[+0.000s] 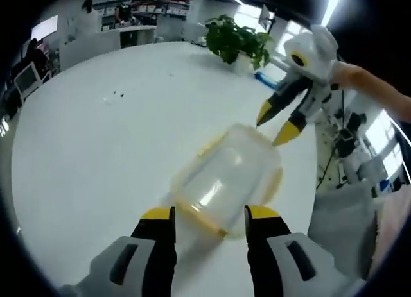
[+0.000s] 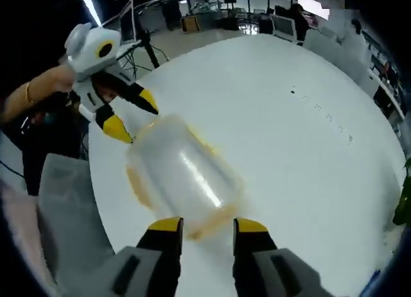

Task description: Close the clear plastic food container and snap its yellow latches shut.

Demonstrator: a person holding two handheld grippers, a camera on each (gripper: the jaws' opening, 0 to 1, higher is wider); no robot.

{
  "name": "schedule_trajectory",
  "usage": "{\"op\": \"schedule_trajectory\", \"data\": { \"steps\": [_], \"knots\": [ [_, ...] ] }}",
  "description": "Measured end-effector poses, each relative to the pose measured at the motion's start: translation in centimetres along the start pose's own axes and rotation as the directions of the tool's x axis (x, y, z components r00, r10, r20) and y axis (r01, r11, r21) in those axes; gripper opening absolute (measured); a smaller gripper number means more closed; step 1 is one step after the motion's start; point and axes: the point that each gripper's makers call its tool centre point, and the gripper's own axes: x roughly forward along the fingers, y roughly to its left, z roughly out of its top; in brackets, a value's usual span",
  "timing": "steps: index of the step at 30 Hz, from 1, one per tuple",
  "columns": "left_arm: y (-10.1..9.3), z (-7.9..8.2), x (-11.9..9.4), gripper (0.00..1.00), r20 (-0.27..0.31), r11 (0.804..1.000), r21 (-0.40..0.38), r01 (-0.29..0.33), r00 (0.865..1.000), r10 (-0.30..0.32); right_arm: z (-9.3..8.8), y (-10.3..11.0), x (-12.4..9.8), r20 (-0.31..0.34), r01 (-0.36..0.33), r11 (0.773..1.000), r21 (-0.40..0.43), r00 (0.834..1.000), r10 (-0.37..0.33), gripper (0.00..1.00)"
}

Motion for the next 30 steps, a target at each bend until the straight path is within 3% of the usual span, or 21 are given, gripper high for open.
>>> {"op": "schedule_trajectory", "data": {
  "steps": [5, 8, 18, 21, 28, 29, 30],
  "knots": [
    [-0.1, -0.8, 0.6, 0.36, -0.025, 1.0, -0.009, -0.006, 1.0, 0.006, -0.6, -0.3, 0.5, -0.003, 0.002, 1.0, 0.01, 1.0, -0.002, 0.29],
    [-0.1, -1.0, 0.9, 0.35, -0.02, 0.998, -0.06, -0.001, 1.0, 0.0, -0.1, 0.3, 0.9, 0.031, -0.044, 0.992, 0.114, 0.999, 0.041, 0.26],
    [-0.2, -1.2, 1.4, 0.34, -0.036, 0.99, -0.143, -0.012, 0.999, 0.007, -0.3, 0.3, 1.3, -0.018, -0.09, 0.978, 0.188, 0.995, 0.095, 0.26],
    [-0.1, -1.2, 1.7, 0.34, -0.028, 0.982, -0.187, 0.003, 1.0, -0.008, -0.3, 0.3, 1.2, -0.011, -0.089, 0.981, 0.175, 0.996, 0.092, 0.25],
    [-0.3, -1.1, 1.7, 0.31, -0.047, 0.983, -0.18, 0.021, 0.998, -0.03, -0.3, 0.4, 1.2, -0.009, -0.114, 0.976, 0.183, 0.993, 0.118, 0.25],
    [-0.9, -0.9, 1.6, 0.3, -0.029, 0.982, -0.177, 0.059, 0.997, -0.065, -0.3, 0.5, 1.3, -0.014, -0.112, 0.978, 0.176, 0.993, 0.116, 0.24],
    [-0.8, -1.3, 1.5, 0.3, -0.049, 0.965, -0.26, 0.026, 0.998, -0.041, -1.0, 0.1, 0.9, -0.055, -0.079, 0.979, 0.189, 0.994, 0.091, 0.24]
  ]
}}
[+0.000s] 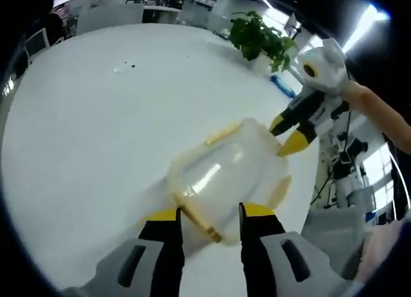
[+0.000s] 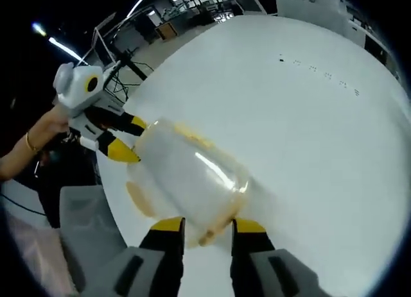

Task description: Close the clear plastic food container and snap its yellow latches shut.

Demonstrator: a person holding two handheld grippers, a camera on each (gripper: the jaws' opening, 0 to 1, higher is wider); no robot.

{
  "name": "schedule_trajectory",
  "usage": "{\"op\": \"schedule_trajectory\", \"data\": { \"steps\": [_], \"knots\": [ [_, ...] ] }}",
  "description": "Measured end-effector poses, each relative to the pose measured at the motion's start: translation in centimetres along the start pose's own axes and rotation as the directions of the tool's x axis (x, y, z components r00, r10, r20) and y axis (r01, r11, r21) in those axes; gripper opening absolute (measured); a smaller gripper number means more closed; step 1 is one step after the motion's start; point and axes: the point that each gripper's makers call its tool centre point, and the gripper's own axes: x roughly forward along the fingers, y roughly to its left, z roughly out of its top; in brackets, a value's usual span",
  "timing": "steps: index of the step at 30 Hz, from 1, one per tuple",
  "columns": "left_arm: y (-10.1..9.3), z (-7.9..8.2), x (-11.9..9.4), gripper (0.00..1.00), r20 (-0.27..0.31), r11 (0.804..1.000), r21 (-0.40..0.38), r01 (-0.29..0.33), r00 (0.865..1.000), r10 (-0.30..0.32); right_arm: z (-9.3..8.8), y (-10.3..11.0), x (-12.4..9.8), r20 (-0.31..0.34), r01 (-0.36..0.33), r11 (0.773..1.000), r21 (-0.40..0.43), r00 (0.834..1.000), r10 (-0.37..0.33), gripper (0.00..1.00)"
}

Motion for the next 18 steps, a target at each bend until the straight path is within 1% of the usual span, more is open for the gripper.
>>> {"op": "schedule_trajectory", "data": {
  "steps": [1, 3, 4, 5, 6, 7, 9, 11, 12, 14, 17, 18],
  "knots": [
    [0.3, 0.4, -0.1, 0.29, 0.021, 0.999, 0.053, 0.002, 1.0, -0.004, 0.5, 0.3, 0.3, 0.027, -0.029, 1.0, -0.004, 0.999, 0.029, 0.24],
    [0.2, 0.4, -0.1, 0.29, 0.025, 0.999, 0.048, 0.001, 1.0, -0.002, 0.4, 0.2, 0.3, 0.021, -0.047, 0.999, 0.015, 0.999, 0.047, 0.24],
    [0.1, 0.4, -0.2, 0.29, 0.03, 0.999, 0.047, 0.001, 1.0, -0.002, 0.5, 0.1, 0.4, 0.022, -0.055, 0.998, 0.011, 0.998, 0.055, 0.23],
    [0.0, 0.3, -0.1, 0.29, 0.034, 0.999, 0.047, 0.008, 0.999, -0.009, 1.4, 0.5, 0.8, 0.072, -0.089, 0.994, 0.07, 0.994, 0.084, 0.23],
    [0.0, 0.2, -0.1, 0.29, 0.035, 0.999, 0.047, 0.007, 0.999, -0.008, 1.1, 0.4, 0.8, 0.049, -0.102, 0.994, 0.039, 0.994, 0.1, 0.23],
    [-0.1, 0.3, 0.0, 0.29, 0.033, 0.999, 0.051, 0.003, 0.999, -0.005, 1.1, 0.3, 0.7, 0.062, -0.104, 0.993, 0.053, 0.993, 0.101, 0.22],
    [0.0, 0.4, 0.1, 0.29, 0.024, 0.999, 0.052, -0.003, 1.0, 0.002, 0.9, 0.4, 0.4, 0.087, -0.102, 0.994, 0.04, 0.991, 0.098, 0.22],
    [0.0, 0.3, 0.1, 0.3, 0.023, 0.998, 0.06, -0.003, 1.0, 0.001, 0.9, 0.5, 0.4, 0.098, -0.095, 0.995, 0.015, 0.991, 0.093, 0.23],
    [0.0, 0.3, 0.0, 0.3, 0.023, 0.998, 0.061, -0.002, 1.0, 0.001, 0.9, 0.5, 0.4, 0.097, -0.095, 0.995, 0.017, 0.991, 0.093, 0.23],
    [0.1, 0.3, 0.0, 0.31, 0.035, 0.998, 0.068, 0.0, 0.999, -0.002, 0.8, 0.5, 0.3, 0.096, -0.092, 0.996, 0.021, 0.991, 0.09, 0.24],
    [0.1, 0.4, -0.1, 0.31, 0.063, 0.997, 0.078, -0.005, 0.998, 0.0, 0.6, 0.5, 0.2, 0.121, -0.084, 0.996, 0.014, 0.989, 0.082, 0.25],
    [0.1, 0.4, 0.0, 0.32, 0.066, 0.997, 0.07, -0.007, 0.998, 0.002, 0.4, 0.6, 0.1, 0.13, -0.084, 0.996, 0.016, 0.988, 0.081, 0.25]
  ]
}}
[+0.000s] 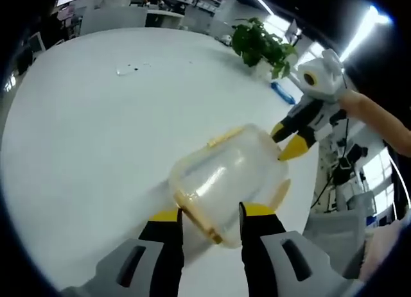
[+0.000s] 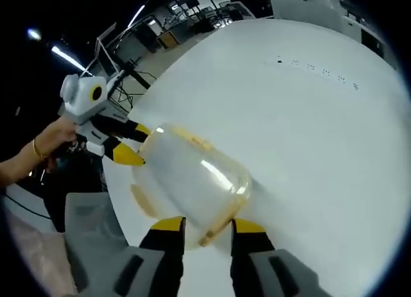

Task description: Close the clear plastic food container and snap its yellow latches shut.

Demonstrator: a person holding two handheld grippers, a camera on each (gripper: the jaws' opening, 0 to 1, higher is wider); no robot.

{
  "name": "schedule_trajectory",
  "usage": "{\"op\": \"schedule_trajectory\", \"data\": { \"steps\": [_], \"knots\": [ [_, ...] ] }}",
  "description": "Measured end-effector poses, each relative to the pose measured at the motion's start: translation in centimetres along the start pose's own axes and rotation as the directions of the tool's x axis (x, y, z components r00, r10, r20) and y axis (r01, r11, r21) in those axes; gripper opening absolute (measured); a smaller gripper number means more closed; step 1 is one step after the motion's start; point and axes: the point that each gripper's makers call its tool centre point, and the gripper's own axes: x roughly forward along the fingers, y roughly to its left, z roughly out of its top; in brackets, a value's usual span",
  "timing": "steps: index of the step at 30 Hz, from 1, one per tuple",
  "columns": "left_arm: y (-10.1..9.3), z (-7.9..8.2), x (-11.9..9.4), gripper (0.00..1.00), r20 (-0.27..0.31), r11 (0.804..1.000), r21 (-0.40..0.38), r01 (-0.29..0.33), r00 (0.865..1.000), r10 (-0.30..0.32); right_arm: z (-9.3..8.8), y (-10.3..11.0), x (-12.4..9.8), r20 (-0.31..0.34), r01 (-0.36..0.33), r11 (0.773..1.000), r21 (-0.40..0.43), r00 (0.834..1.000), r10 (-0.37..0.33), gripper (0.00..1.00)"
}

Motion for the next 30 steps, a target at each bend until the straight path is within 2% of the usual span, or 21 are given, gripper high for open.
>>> {"op": "schedule_trajectory", "data": {
  "steps": [2, 3, 5, 8, 9, 10, 12, 14, 17, 20, 22, 23, 26, 30],
  "knots": [
    [0.2, 0.3, 0.0, 0.34, 0.01, 0.999, 0.023, -0.025, 1.0, 0.025, -0.1, 0.1, 0.0, 0.011, 0.001, 0.999, -0.035, 1.0, -0.001, 0.27],
    [0.5, 0.6, 0.0, 0.35, 0.012, 0.993, 0.105, -0.044, 0.999, 0.043, 0.0, 0.0, -0.1, 0.021, 0.01, 0.998, -0.056, 1.0, -0.009, 0.27],
    [0.5, 0.9, -0.2, 0.4, -0.011, 0.985, 0.146, -0.093, 0.995, 0.095, 0.4, -0.1, -0.2, 0.051, 0.03, 0.988, -0.149, 0.998, -0.023, 0.29],
    [0.4, 1.0, -0.3, 0.46, -0.048, 0.967, 0.236, -0.093, 0.993, 0.107, 0.5, -0.2, -0.4, 0.07, 0.046, 0.987, -0.151, 0.997, -0.035, 0.29],
    [0.4, 1.0, -0.3, 0.48, -0.056, 0.96, 0.263, -0.099, 0.991, 0.118, 1.0, -0.4, -0.7, 0.09, 0.073, 0.984, -0.164, 0.994, -0.059, 0.29],
    [0.2, 0.8, -0.4, 0.48, -0.07, 0.952, 0.291, -0.095, 0.99, 0.12, 1.5, -0.7, -0.9, 0.104, 0.1, 0.978, -0.184, 0.991, -0.082, 0.29],
    [0.5, 1.1, -0.8, 0.48, -0.069, 0.927, 0.352, -0.131, 0.984, 0.166, 2.0, -0.6, -1.3, 0.096, 0.135, 0.957, -0.258, 0.989, -0.113, 0.28],
    [0.4, 1.9, -1.0, 0.47, -0.04, 0.899, 0.407, -0.163, 0.98, 0.196, 2.6, -0.4, -1.6, 0.089, 0.17, 0.928, -0.333, 0.985, -0.149, 0.27],
    [-0.4, 2.9, -1.0, 0.45, -0.001, 0.899, 0.405, -0.163, 0.984, 0.179, 3.8, 1.1, -1.3, 0.112, 0.157, 0.915, -0.371, 0.986, -0.124, 0.25],
    [-1.4, 3.3, -0.5, 0.45, 0.01, 0.9, 0.412, -0.145, 0.988, 0.155, 4.6, 2.7, -0.4, 0.122, 0.125, 0.92, -0.372, 0.989, -0.085, 0.24],
    [-1.6, 3.3, -0.2, 0.45, 0.015, 0.894, 0.422, -0.148, 0.988, 0.156, 5.3, 3.3, 0.3, 0.151, 0.111, 0.943, -0.313, 0.986, -0.066, 0.25],
    [-1.6, 3.3, -0.1, 0.45, 0.015, 0.892, 0.426, -0.15, 0.987, 0.159, 5.5, 3.6, 0.4, 0.161, 0.1, 0.944, -0.316, 0.986, -0.051, 0.25],
    [-1.8, 3.1, 0.3, 0.43, 0.011, 0.892, 0.424, -0.156, 0.986, 0.167, 6.0, 4.0, 1.1, 0.156, 0.089, 0.943, -0.321, 0.987, -0.04, 0.25],
    [-2.8, 2.8, 0.6, 0.45, 0.011, 0.888, 0.438, -0.136, 0.989, 0.146, 6.7, 3.8, 1.8, 0.147, 0.1, 0.936, -0.337, 0.988, -0.052, 0.27]
  ]
}}
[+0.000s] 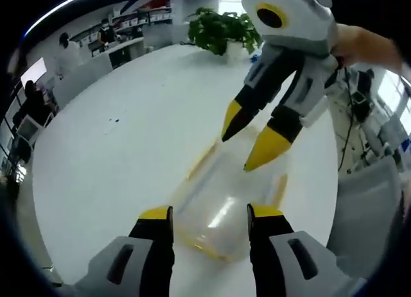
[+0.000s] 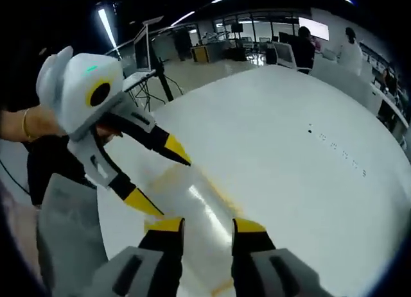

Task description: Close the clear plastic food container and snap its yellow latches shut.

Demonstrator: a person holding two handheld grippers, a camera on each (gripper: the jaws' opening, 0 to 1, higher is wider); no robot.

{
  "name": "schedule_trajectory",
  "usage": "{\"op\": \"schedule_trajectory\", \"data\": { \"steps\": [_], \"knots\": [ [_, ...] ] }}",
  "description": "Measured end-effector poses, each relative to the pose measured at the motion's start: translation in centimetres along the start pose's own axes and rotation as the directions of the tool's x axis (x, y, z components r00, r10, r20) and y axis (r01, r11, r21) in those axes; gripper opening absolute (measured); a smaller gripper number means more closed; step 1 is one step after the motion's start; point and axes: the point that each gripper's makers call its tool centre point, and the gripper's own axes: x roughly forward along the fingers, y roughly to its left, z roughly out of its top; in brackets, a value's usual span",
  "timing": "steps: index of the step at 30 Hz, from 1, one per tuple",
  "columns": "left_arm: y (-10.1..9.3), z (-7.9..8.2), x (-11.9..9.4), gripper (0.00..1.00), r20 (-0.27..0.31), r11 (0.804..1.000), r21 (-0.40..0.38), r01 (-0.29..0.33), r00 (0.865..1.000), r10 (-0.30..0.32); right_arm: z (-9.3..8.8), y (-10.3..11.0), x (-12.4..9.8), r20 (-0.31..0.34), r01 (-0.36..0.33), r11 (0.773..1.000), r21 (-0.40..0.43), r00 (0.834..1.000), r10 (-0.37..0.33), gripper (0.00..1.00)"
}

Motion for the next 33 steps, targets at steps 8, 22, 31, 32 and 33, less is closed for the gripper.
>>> {"op": "schedule_trajectory", "data": {
  "steps": [8, 22, 31, 32, 33],
  "knots": [
    [-2.9, 0.2, 0.6, 0.49, 0.009, 0.985, 0.162, 0.065, 0.998, -0.067, 1.3, -0.9, 0.7, -0.017, -0.015, 1.0, -0.022, 1.0, 0.015, 0.33],
    [-0.3, 1.5, -0.4, 0.47, 0.09, 0.991, 0.136, -0.007, 0.996, -0.005, 1.0, -0.6, 2.0, -0.119, -0.054, 0.99, -0.13, 0.992, 0.038, 0.35],
    [-4.5, 1.3, 0.2, 0.6, 0.086, 0.962, 0.26, 0.082, 0.99, -0.108, 0.5, 0.3, 3.0, -0.181, -0.123, 0.98, -0.156, 0.979, 0.094, 0.45],
    [-4.6, 1.4, 0.5, 0.58, 0.086, 0.962, 0.262, 0.078, 0.991, -0.104, 0.3, 0.3, 3.1, -0.201, -0.132, 0.977, -0.167, 0.975, 0.098, 0.45],
    [-4.7, 1.4, 0.8, 0.57, 0.086, 0.96, 0.271, 0.068, 0.992, -0.094, -0.1, 0.0, 3.3, -0.228, -0.134, 0.974, -0.183, 0.969, 0.091, 0.44]
  ]
}}
